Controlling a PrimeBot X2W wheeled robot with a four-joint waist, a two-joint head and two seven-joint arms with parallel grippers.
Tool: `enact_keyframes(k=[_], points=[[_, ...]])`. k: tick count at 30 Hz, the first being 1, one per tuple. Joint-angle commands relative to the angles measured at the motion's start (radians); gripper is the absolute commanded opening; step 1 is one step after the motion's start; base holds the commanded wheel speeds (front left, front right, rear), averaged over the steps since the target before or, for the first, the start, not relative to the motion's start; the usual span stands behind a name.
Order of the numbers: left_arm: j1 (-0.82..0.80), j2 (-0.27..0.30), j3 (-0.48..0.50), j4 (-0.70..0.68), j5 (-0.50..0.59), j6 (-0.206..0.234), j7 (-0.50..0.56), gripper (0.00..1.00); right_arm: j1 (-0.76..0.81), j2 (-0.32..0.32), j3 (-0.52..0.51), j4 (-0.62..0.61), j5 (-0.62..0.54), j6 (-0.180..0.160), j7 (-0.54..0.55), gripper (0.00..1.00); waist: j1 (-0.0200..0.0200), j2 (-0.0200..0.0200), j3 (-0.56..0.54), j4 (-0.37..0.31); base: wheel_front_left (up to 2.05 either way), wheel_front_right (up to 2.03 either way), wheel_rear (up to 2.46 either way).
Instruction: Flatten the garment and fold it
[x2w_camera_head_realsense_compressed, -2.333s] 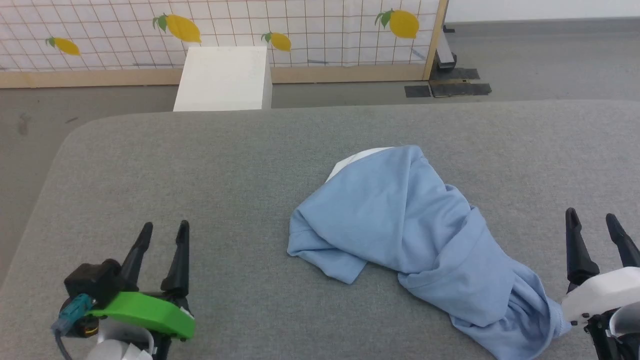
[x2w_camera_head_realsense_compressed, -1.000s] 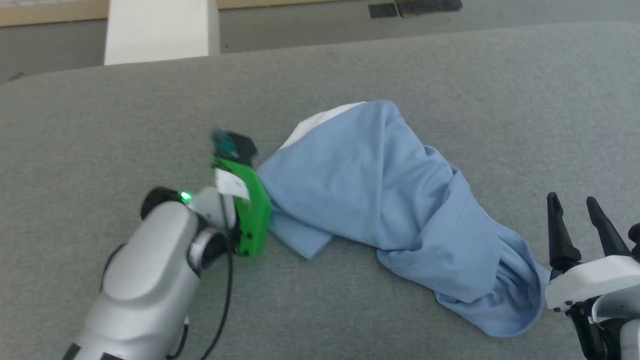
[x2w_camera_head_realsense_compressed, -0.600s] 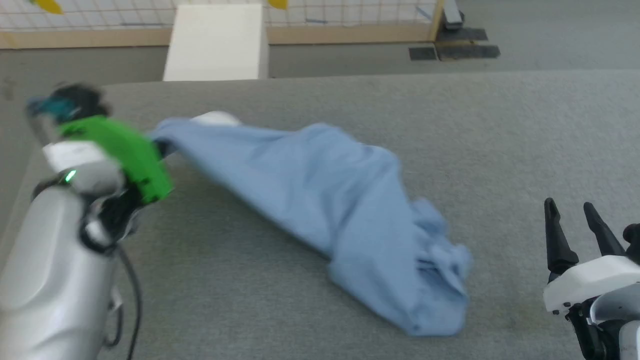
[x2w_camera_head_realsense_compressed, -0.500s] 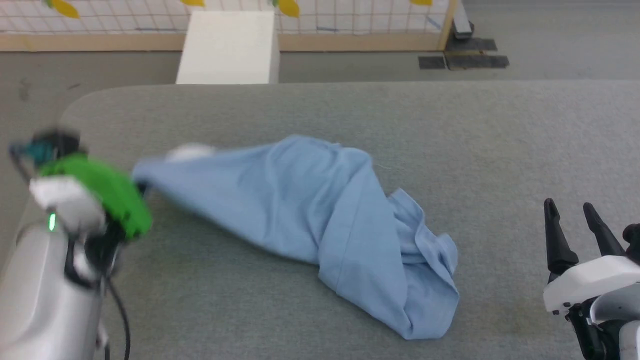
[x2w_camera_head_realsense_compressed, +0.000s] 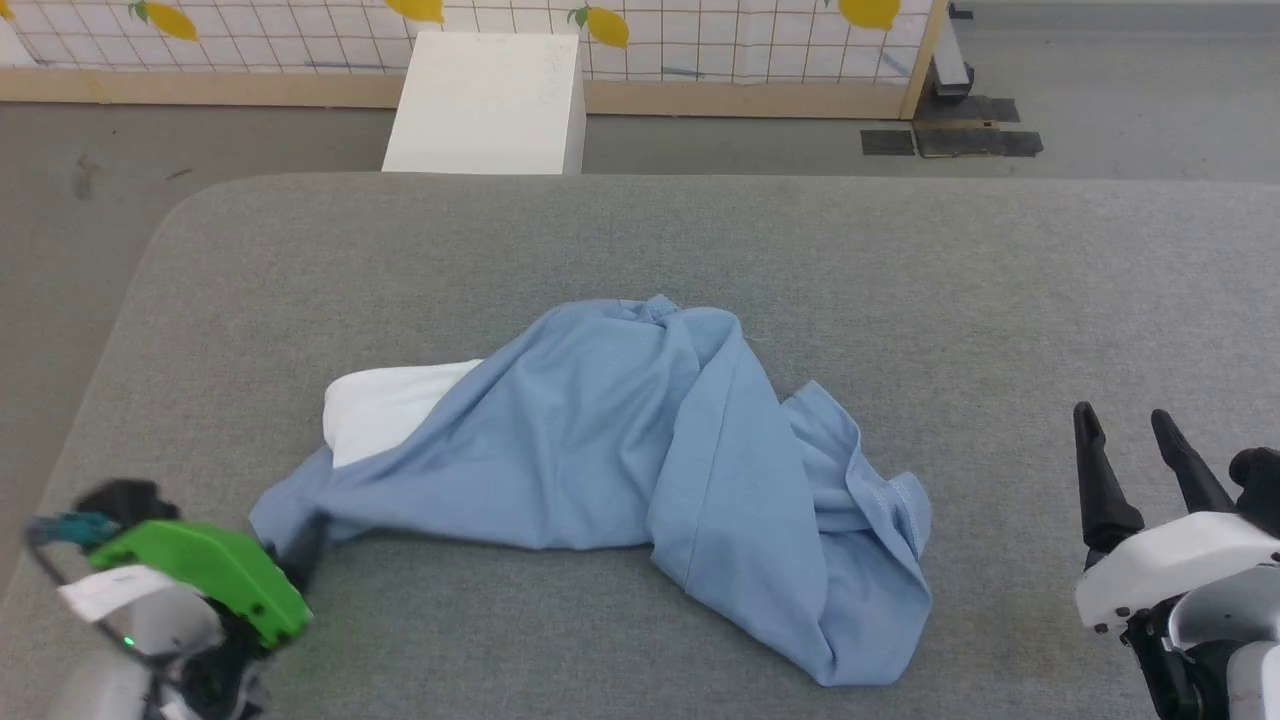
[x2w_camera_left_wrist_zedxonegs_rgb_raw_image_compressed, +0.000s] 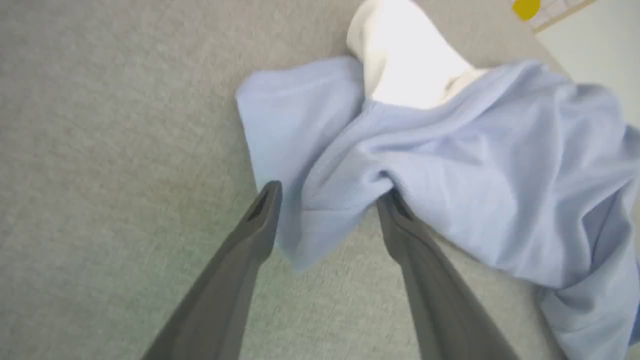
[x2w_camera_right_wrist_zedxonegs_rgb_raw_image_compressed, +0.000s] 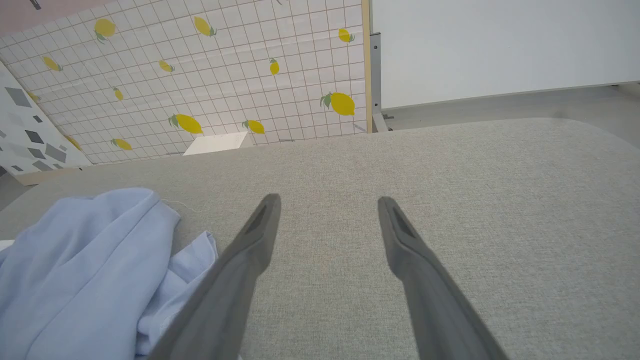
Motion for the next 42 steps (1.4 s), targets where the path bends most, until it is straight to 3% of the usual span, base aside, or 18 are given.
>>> enact_keyframes(k=[1, 6, 7, 12, 15, 22, 23, 27, 36, 42], points=[[0.004, 0.012, 0.023, -0.029, 0.000, -0.017, -0.050, 1.00, 0.002, 0.000, 0.001, 0.002, -0.002, -0.001, 0.002, 1.00, 0.0000, 0.0044, -0.006, 0.000, 0.00, 0.00, 0.00], [0.025, 0.028, 0.084, -0.109, 0.054, -0.054, -0.250, 1.00, 0.007, 0.000, 0.001, 0.005, 0.001, -0.001, 0.003, 1.00, 0.0000, 0.0044, -0.022, 0.000, 0.00, 0.00, 0.00], [0.044, 0.035, 0.098, -0.133, 0.102, -0.062, -0.349, 1.00, 0.009, 0.000, 0.001, 0.006, 0.003, -0.001, 0.002, 1.00, 0.0000, 0.0044, -0.025, -0.001, 0.00, 0.00, 0.00], [0.101, 0.010, 0.094, -0.142, 0.198, -0.107, -0.591, 1.00, 0.013, 0.000, 0.007, 0.010, 0.005, -0.001, 0.009, 1.00, 0.0000, 0.0044, -0.027, 0.004, 0.00, 0.00, 0.00], [0.119, -0.010, 0.081, -0.125, 0.233, -0.120, -0.670, 1.00, 0.012, 0.000, 0.013, 0.011, 0.001, -0.001, 0.022, 1.00, 0.0000, 0.0044, -0.026, 0.011, 0.00, 0.00, 0.00], [0.116, -0.033, 0.053, -0.098, 0.283, -0.138, -0.713, 1.00, -0.040, 0.000, 0.084, 0.014, -0.048, -0.001, 0.141, 1.00, 0.0000, 0.0044, -0.002, 0.034, 0.00, 0.00, 0.00], [0.098, -0.031, 0.044, -0.097, 0.301, -0.146, -0.718, 1.00, -0.106, 0.000, 0.140, 0.021, -0.071, -0.001, 0.217, 1.00, 0.0000, 0.0044, 0.021, 0.043, 0.00, 0.00, 0.00], [0.062, -0.025, 0.033, -0.096, 0.318, -0.158, -0.721, 1.00, -0.250, -0.007, 0.237, 0.056, -0.105, -0.001, 0.338, 1.00, 0.0000, 0.0044, 0.074, 0.061, 0.00, 0.00, 0.00], [-0.038, -0.006, -0.014, -0.069, 0.347, -0.199, -0.724, 1.00, -0.616, -0.031, 0.440, 0.269, -0.149, -0.001, 0.642, 1.00, 0.0000, 0.0044, 0.228, 0.136, 0.00, 0.00, 0.00], [-0.090, -0.011, -0.037, -0.034, 0.352, -0.221, -0.728, 1.00, -0.735, -0.030, 0.530, 0.405, -0.154, -0.001, 0.787, 1.00, 0.0000, 0.0044, 0.290, 0.183, 0.00, 0.00, 0.00]])
